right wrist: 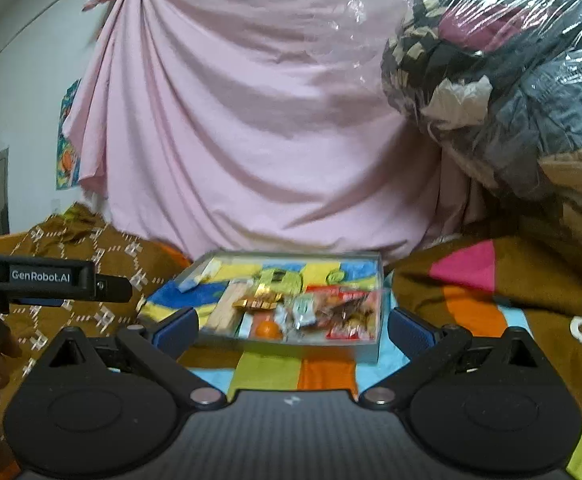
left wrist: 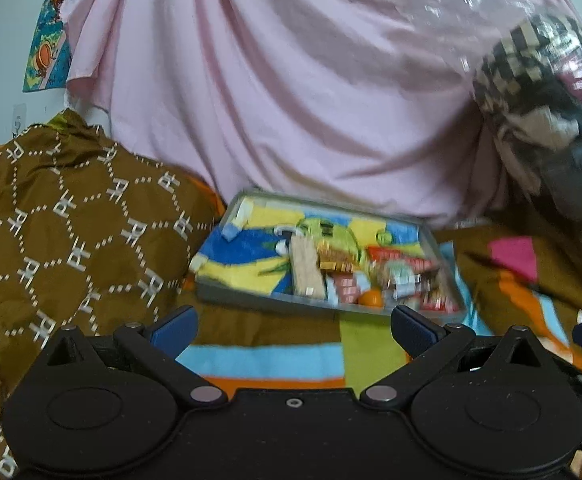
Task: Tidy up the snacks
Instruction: 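Move both grippers back from the tray to the blue stick pack and yellow candy bar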
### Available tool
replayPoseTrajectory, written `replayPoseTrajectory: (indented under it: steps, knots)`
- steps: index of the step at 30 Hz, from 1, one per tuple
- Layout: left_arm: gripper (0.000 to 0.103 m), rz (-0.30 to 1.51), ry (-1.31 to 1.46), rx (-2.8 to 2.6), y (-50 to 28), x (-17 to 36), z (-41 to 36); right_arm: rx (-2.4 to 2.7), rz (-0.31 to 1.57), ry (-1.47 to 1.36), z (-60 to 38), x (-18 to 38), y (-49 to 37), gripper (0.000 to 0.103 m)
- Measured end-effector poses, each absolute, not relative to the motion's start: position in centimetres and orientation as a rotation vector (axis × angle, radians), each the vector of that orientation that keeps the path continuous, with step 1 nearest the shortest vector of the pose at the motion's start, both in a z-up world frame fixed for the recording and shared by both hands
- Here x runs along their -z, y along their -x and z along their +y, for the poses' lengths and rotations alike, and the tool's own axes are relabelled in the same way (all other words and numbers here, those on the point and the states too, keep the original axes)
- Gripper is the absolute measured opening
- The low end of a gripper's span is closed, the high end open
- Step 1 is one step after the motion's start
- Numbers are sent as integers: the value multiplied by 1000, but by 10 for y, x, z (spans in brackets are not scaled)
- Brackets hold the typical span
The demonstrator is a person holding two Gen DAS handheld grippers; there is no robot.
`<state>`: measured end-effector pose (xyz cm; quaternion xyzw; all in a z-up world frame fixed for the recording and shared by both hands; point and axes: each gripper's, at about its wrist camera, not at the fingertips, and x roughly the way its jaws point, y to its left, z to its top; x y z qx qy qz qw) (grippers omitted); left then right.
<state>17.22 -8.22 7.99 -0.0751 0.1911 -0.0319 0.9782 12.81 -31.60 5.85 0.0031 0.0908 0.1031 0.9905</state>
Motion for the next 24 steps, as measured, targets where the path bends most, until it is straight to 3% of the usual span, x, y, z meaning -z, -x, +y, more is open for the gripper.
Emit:
replayPoseTrajectory:
  steps: [24]
  knots:
    - [102,602,4,117,-132,-12,-71,-272,571,151,-283,-7,-116,103]
